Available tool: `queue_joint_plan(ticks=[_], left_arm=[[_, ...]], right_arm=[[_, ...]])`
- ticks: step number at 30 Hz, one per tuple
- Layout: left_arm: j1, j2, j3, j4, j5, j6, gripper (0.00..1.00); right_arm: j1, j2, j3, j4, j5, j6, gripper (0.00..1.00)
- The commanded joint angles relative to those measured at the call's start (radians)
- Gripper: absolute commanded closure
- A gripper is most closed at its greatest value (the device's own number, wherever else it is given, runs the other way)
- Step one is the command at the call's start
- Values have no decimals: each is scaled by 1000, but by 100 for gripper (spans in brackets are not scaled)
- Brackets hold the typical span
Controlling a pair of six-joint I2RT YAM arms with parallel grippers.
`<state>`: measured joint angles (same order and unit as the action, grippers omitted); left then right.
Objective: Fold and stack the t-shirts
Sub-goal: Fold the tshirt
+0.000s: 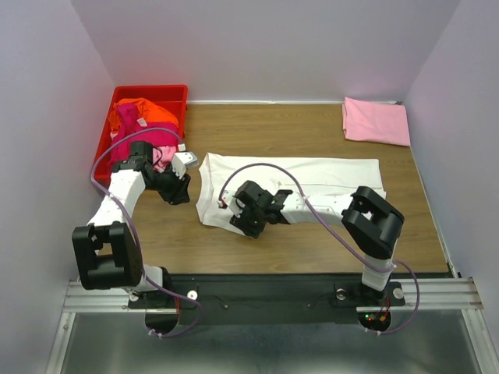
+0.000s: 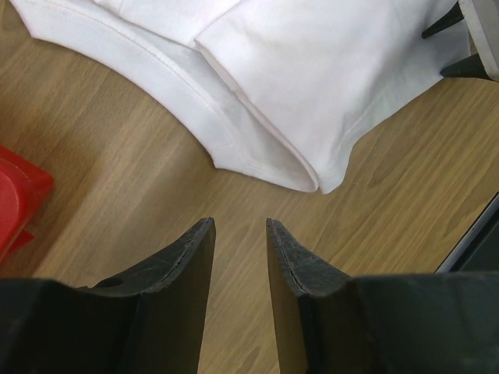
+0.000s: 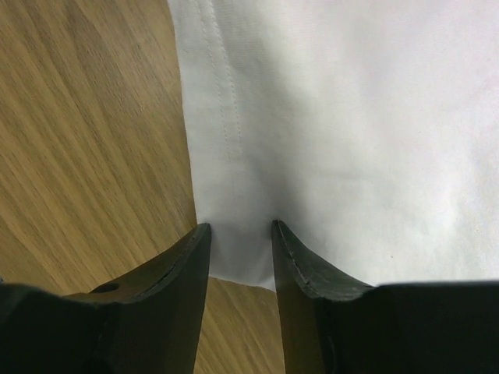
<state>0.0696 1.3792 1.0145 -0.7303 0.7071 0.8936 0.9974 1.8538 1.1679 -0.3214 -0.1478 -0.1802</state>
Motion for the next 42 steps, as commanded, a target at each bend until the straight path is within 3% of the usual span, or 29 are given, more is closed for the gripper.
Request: queue_joint_plan(ticks=[1,9,22,27,33,42], left_arm=[[7,18,24,-4,28,11,56],[7,37,33,6,34,5,56],[9,34,32,8,32,8,56],[7,38,39,8,29,10,56],[9,43,58,2,40,13,57],[7,50,105,-12,86,7,59]], right_arm=[[18,13,7,-10,36,-18,54],[52,-45,70,-79,77,-28,51],[73,34,26,-84,142,-53,55],[75,79,10,-77,171,-73,67],[75,73,42,-90,208,-90,99],[11,-11,203,-127,307,-223,99]])
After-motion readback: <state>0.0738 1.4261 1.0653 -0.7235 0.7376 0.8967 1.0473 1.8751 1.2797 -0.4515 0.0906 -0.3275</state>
